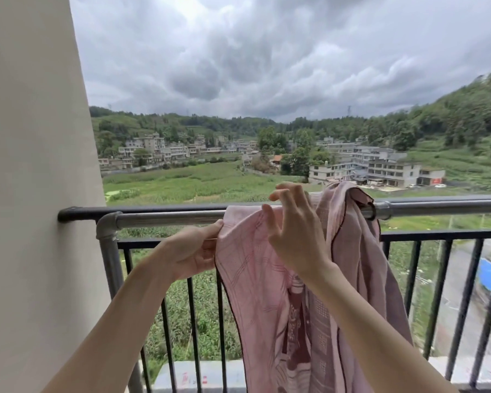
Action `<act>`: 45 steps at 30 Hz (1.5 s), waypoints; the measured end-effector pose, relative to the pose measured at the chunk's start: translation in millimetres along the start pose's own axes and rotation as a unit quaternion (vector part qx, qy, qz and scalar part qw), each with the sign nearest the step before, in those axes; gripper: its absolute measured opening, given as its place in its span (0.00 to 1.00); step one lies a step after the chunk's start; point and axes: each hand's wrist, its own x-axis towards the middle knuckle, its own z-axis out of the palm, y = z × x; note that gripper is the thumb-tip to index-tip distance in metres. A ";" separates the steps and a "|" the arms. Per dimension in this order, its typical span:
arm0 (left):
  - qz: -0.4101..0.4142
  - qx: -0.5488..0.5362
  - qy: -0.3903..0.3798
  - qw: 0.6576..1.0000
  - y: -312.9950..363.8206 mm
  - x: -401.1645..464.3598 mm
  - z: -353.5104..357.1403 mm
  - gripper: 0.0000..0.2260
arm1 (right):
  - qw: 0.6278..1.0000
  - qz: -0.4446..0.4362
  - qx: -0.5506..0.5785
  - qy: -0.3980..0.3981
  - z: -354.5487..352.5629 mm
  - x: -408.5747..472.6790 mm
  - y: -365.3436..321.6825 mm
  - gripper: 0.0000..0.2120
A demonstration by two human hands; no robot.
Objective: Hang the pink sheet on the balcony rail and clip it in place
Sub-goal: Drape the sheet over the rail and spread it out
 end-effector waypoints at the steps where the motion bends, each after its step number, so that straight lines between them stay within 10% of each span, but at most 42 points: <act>1: -0.013 0.004 -0.031 0.999 -1.6 -1.0 -0.7 0.10 | 0.999 -0.001 0.032 -0.041 6.7 1.6 -2.2 0.13; 16: 0.273 0.098 0.125 0.949 39.1 -12.2 -26.3 0.09 | 0.999 -0.008 -0.034 -0.016 36.2 3.8 26.7 0.23; 26: 0.290 -0.093 0.238 0.922 38.1 8.0 -90.9 0.08 | 0.988 -0.085 -0.132 -0.002 37.5 2.0 50.3 0.23; 31: 0.317 -0.242 0.348 0.848 45.4 -2.5 -162.7 0.06 | 0.986 -0.041 -0.158 -0.017 24.6 2.2 63.5 0.35; 40: 0.283 -0.007 0.399 0.872 8.7 -10.2 -181.1 0.04 | 0.989 -0.066 -0.126 -0.035 73.5 8.9 -5.1 0.29; 45: 0.295 0.225 0.570 0.733 -4.3 -22.1 -161.5 0.12 | 0.986 -0.082 -0.140 -0.029 95.9 1.4 -22.8 0.20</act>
